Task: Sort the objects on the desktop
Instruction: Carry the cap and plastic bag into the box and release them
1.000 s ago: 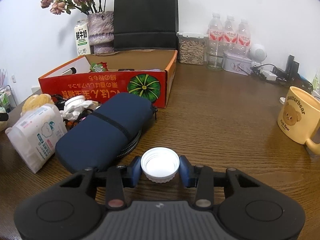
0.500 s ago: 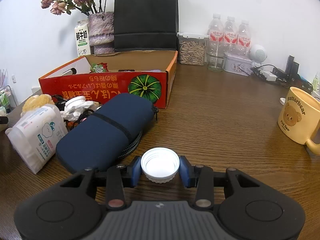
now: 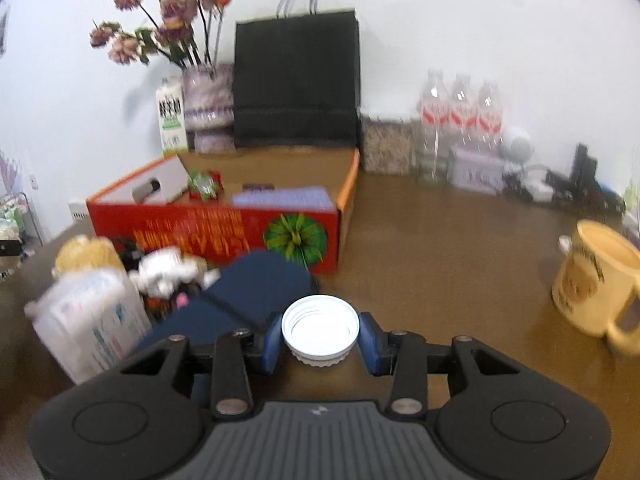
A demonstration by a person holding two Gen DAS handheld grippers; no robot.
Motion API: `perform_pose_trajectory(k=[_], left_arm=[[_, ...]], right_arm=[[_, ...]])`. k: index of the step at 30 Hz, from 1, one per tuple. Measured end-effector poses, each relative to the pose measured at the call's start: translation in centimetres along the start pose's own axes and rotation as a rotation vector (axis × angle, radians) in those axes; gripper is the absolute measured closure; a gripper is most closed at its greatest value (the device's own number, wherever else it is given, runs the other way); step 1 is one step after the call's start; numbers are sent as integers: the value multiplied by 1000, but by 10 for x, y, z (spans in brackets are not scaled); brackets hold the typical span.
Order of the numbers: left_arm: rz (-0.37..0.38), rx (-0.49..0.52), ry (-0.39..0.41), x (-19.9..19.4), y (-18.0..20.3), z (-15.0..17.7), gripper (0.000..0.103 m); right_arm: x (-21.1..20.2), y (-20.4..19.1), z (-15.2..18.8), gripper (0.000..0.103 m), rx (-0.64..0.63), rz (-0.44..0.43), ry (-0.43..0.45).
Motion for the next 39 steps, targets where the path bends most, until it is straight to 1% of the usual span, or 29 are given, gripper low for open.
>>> perform_pose_trajectory(k=[6, 10, 13, 16, 19, 23, 26, 29, 34, 39], left_arm=[[64, 52, 66, -3, 35, -37, 54], [127, 94, 108, 0, 68, -66, 54], [162, 139, 127, 5, 94, -88, 54], [187, 193, 133, 14, 122, -112, 54], [176, 235, 129, 30, 147, -133, 54], [190, 268, 51, 66, 174, -156, 54], [185, 303, -16, 95, 190, -163, 54], [174, 325, -89, 125, 203, -167, 55], [167, 329, -206, 169, 216, -171, 55], [157, 344, -280, 199, 227, -170, 55]], right_arm=[[-4, -18, -46, 64, -67, -13, 109], [2, -32, -80, 64, -92, -25, 165], [12, -40, -107, 64, -99, -40, 182], [26, -45, -136, 64, -100, -60, 178], [47, -52, -162, 64, -130, -55, 156], [82, -53, -192, 64, -160, -38, 97], [109, -51, -208, 64, -169, -26, 45], [139, -47, -222, 64, -160, -23, -26], [186, -43, -226, 64, -148, -17, -154], [218, -42, -224, 64, -151, -3, -239]])
Point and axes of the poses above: each gripper's, at about its wrist camera, not at the fingertips, and x roughly the way its jaws point, y to its right, z to its underside, the point moved 4 cm from there along x, roughly the way its jaws point, and after that the axes turned 10 degrees about -y, right-handed, at the moved point
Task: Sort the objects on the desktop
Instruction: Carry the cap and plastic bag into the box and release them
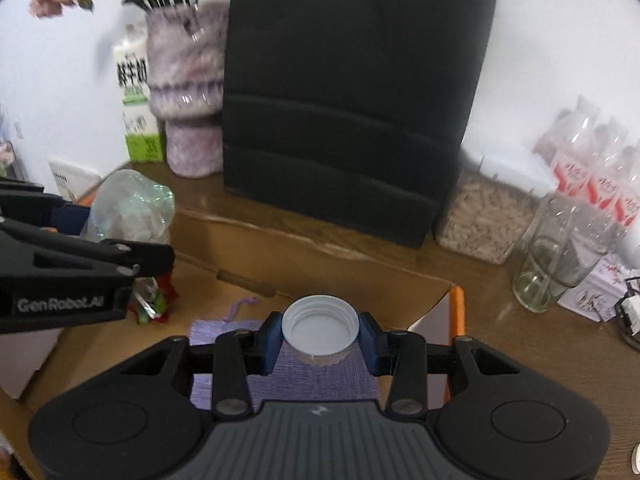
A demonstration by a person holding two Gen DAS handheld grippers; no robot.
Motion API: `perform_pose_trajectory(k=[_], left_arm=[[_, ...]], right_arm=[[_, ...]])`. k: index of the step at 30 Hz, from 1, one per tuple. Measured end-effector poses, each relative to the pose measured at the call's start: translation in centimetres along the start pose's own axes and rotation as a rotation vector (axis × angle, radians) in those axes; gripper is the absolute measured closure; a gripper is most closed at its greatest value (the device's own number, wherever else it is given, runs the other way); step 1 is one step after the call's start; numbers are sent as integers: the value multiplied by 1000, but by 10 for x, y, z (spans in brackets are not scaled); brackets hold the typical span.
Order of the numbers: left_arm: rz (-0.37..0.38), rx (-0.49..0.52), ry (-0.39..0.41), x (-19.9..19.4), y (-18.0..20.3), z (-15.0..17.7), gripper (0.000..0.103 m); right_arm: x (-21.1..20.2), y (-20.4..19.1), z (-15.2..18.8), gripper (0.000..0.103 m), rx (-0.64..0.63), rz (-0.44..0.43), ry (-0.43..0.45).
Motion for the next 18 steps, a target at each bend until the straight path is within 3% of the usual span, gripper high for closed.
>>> perform_pose_trajectory(k=[6, 10, 14, 16, 18], left_arm=[[17, 18, -41, 21, 8, 2, 55], [-16, 12, -64, 29, 8, 4, 53], [-29, 20, -48, 28, 8, 5, 43], [-34, 33, -33, 25, 10, 4, 35], [-40, 40, -9, 19, 11, 3, 22]], right_arm=[[21, -2, -1, 64, 6, 6, -56], [31, -4, 2, 64, 0, -16, -80], [36, -2, 4, 61, 17, -15, -106], [32, -2, 5, 36, 23, -11, -98], [28, -2, 5, 19, 19, -10, -86]])
Point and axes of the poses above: each gripper's, at about its wrist camera, not at the fingertips, and x roughly the way its jaws point, y to its right, z to its underside, the point moved 4 cm from there along x, roughly the way its jaws point, and after that the axes turned 10 degrees about -y, right-handed, at the moved point
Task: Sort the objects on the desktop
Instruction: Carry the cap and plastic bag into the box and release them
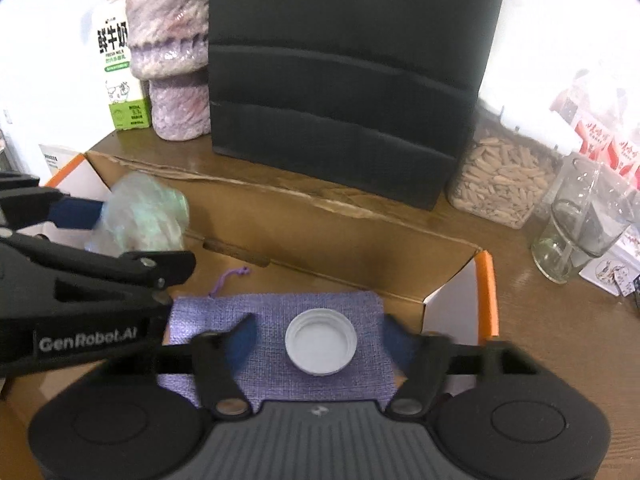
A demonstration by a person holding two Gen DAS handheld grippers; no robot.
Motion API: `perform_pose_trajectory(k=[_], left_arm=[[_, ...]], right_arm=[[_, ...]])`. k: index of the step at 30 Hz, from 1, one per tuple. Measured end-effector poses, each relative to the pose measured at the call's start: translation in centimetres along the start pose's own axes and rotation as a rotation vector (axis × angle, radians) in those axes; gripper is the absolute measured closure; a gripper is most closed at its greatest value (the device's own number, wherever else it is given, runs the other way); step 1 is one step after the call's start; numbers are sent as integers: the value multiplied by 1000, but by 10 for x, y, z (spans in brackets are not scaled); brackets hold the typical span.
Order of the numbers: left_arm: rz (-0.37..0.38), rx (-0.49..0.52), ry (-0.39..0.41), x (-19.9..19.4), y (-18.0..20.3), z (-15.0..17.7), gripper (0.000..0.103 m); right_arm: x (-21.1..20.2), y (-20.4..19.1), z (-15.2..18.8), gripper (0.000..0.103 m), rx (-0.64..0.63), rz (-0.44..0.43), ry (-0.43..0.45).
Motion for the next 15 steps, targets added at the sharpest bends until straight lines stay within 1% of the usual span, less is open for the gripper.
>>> perform_pose_trajectory(k=[1, 2, 3, 4, 6, 11, 15], left_arm=[[-7, -4, 13, -4, -1, 0, 20], [-7, -5, 20, -6, -1, 0, 13], [-6, -8, 26, -9, -1, 0, 4], [-8, -14, 35, -11, -2, 0, 0], [-9, -17, 56, -18, -2, 1, 0], [-23, -9, 82, -31, 1, 6, 0], [-20, -21, 92, -41, 0, 10, 0]], right_arm=[[-3, 0, 1, 16, -4, 0, 5], [-5, -1, 1, 15, -7, -2, 8], [-7, 0, 2, 10, -4, -9, 8], [-9, 1, 2, 4, 1, -17, 7], [-11, 0, 2, 0, 5, -23, 7], [-20, -3, 4, 0, 3, -6, 13], [-30, -7, 7, 0, -1, 0, 25]])
Point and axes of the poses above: each gripper's, at about its wrist camera, not at the fingertips, and x roughly the way its jaws point, y to its right, z to its underside, the point moved 4 cm from there along x, roughly the way its jaws point, and after that the axes turned 10 degrees about -y, right-handed, at the moved point
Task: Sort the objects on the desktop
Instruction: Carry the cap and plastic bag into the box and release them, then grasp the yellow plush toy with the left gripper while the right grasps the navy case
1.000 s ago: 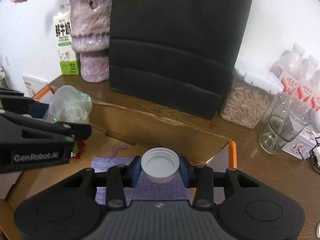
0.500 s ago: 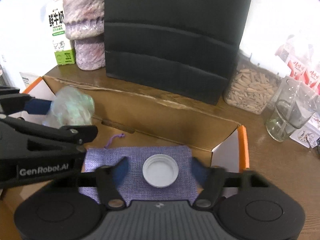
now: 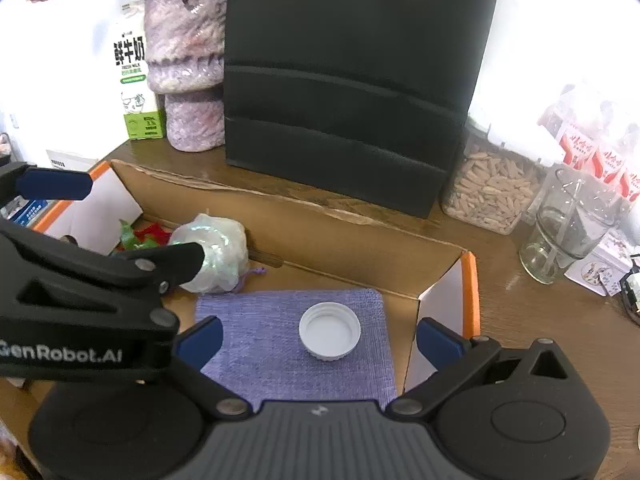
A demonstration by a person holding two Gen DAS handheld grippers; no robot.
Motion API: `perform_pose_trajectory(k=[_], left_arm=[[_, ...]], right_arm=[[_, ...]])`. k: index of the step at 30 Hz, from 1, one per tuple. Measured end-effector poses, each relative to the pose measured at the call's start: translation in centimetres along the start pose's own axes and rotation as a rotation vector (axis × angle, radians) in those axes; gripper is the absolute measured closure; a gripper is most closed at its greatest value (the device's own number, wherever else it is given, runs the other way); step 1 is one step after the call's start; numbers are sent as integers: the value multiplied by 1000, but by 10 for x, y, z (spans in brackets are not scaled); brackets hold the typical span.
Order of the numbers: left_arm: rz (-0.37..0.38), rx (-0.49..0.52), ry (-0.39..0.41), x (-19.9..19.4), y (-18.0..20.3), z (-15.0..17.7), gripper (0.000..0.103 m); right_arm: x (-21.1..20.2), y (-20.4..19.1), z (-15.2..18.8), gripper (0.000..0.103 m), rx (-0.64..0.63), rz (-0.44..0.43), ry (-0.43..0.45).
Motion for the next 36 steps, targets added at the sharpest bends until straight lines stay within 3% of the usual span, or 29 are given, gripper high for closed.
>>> perform_pose_trajectory(k=[7, 15, 19, 27, 32, 36], left_arm=[[14, -47, 51, -32, -11, 5, 0], [64, -93, 140, -95, -32, 34, 0], [77, -98, 190, -126, -40, 62, 0], [13, -73, 269, -164, -43, 137, 0], [-11, -71, 267, -168, -37, 184, 0], [16, -141, 226, -162, -37, 214, 0]], right_arm=[[-36, 1, 7, 0, 4, 10, 59], [-106, 4, 36, 0, -2, -3, 199], [-140, 5, 67, 0, -6, -17, 266], [-173, -8, 145, 0, -17, -17, 330], [-174, -24, 193, 0, -6, -3, 337], [-163, -35, 223, 0, 30, 14, 322]])
Point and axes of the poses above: each gripper's, at about its wrist camera, not at the fingertips, and x roughly the way its jaws point, y to its right, z to its underside, the point moved 4 cm from there along x, roughly the way its jaws point, and after that the axes turned 10 degrees about -y, right-handed, at the moved point
